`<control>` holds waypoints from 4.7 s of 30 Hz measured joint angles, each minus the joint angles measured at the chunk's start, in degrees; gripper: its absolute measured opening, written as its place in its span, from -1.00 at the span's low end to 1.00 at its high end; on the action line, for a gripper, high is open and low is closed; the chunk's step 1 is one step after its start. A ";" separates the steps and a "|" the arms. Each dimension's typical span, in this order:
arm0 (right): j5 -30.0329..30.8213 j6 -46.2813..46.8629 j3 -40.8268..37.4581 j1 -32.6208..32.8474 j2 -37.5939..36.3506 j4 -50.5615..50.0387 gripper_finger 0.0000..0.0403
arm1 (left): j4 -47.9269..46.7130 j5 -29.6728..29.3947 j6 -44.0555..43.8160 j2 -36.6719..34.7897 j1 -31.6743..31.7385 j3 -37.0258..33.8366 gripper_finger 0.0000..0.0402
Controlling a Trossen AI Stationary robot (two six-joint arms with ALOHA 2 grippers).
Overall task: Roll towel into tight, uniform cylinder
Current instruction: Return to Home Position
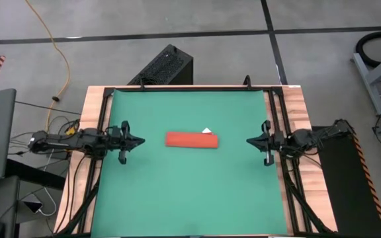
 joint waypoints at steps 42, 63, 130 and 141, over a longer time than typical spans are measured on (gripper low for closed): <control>-1.93 0.34 -0.09 0.09 0.00 -4.03 -0.88 | -0.37 0.90 -1.81 0.04 0.68 -0.15 -1.00; -1.86 0.36 -0.13 0.09 0.00 -3.92 -0.88 | -0.30 0.87 -1.95 0.03 0.68 -0.15 -1.00; -1.86 0.38 -0.13 0.09 0.00 -3.86 -0.88 | -0.28 0.88 -1.95 0.03 0.67 -0.16 -1.00; -1.86 0.38 -0.13 0.09 0.00 -3.88 -0.88 | -0.28 0.88 -1.95 0.04 0.68 -0.16 -1.00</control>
